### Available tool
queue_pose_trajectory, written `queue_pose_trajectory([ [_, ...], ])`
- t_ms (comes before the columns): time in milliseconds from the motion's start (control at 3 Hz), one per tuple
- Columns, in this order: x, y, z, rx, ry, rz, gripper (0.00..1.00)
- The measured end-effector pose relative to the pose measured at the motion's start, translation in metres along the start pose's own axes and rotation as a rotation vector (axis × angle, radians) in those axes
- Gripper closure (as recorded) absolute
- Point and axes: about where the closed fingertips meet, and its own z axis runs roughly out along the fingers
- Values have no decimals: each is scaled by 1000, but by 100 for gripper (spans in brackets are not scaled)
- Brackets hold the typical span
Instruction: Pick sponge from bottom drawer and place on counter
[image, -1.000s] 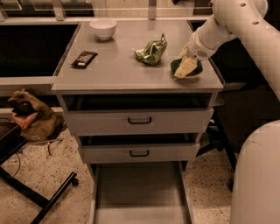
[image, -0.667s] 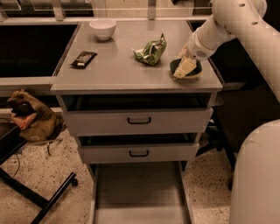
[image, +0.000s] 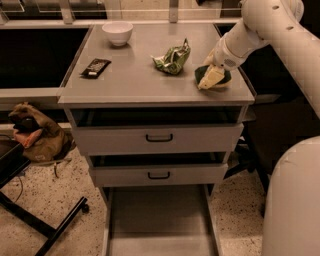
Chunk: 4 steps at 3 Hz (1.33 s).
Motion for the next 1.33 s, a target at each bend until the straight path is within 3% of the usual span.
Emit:
queue_pose_trajectory([
  [333, 0, 0, 0, 0, 0, 0, 0],
  [667, 0, 0, 0, 0, 0, 0, 0],
  [1000, 2, -4, -21, 62, 22, 22, 0],
  [1333, 4, -6, -72, 205, 61, 54, 0],
])
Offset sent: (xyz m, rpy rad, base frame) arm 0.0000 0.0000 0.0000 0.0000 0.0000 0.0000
